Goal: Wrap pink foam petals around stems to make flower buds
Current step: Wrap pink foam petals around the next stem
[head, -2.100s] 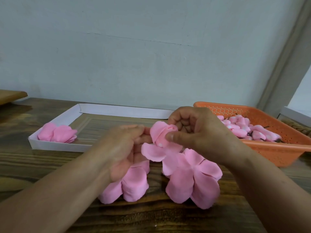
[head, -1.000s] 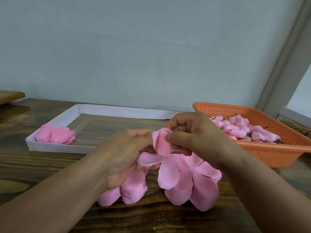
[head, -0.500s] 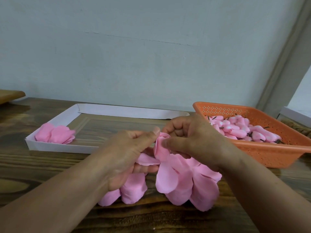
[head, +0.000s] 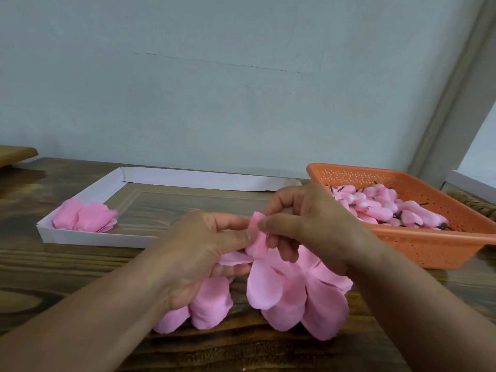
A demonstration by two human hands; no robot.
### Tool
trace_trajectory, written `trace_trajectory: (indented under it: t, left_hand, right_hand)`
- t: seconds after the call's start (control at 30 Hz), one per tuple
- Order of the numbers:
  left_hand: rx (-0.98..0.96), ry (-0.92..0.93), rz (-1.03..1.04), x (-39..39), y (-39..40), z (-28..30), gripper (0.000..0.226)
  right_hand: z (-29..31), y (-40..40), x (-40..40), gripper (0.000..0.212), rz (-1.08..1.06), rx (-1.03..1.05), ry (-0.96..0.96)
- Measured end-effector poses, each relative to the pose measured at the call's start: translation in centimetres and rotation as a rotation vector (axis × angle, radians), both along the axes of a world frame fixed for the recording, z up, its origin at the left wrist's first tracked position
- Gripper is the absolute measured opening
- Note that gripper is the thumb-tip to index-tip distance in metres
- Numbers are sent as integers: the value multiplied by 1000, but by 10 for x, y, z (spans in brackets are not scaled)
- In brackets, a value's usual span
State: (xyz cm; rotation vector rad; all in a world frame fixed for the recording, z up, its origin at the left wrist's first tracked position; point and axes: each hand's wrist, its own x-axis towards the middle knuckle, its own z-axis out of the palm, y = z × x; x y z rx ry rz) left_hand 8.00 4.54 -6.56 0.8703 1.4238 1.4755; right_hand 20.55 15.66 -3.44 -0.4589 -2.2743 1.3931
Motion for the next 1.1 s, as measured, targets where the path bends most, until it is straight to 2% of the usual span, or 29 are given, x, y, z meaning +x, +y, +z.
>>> trace_trajectory:
  t: [0.1,0.17,0.23,0.37,0.47,0.87,0.97,1.1]
  left_hand:
    - [-15,58,21,0,0,-2,26]
    - [-7,32,24,1,1,-1,25]
    - [7,-89,54,2,3,0,23]
    - [38,-443,77,-2,5,4,27]
    - [81,-568,58,-3,6,3,32]
    - [158,-702,13,-8,8,-3,45]
    - [208,-770,19,-10,9,-2,43]
    - [212,-774,-23,-6,7,-2,30]
  right_hand:
    - [0,-4,-1,19,-24,85,-22]
    - [-1,-4,-3,19,-78,133,-24]
    - [-1,-2,-4,20,-137,136,-2]
    - [-2,6,-3,23,-212,57,76]
    - [-3,10,-3,25,-227,29,104]
    - [0,15,-2,22,-245,-8,174]
    - [-1,15,-2,22,-276,-12,210]
    - [-3,13,-5,21,-275,27,207]
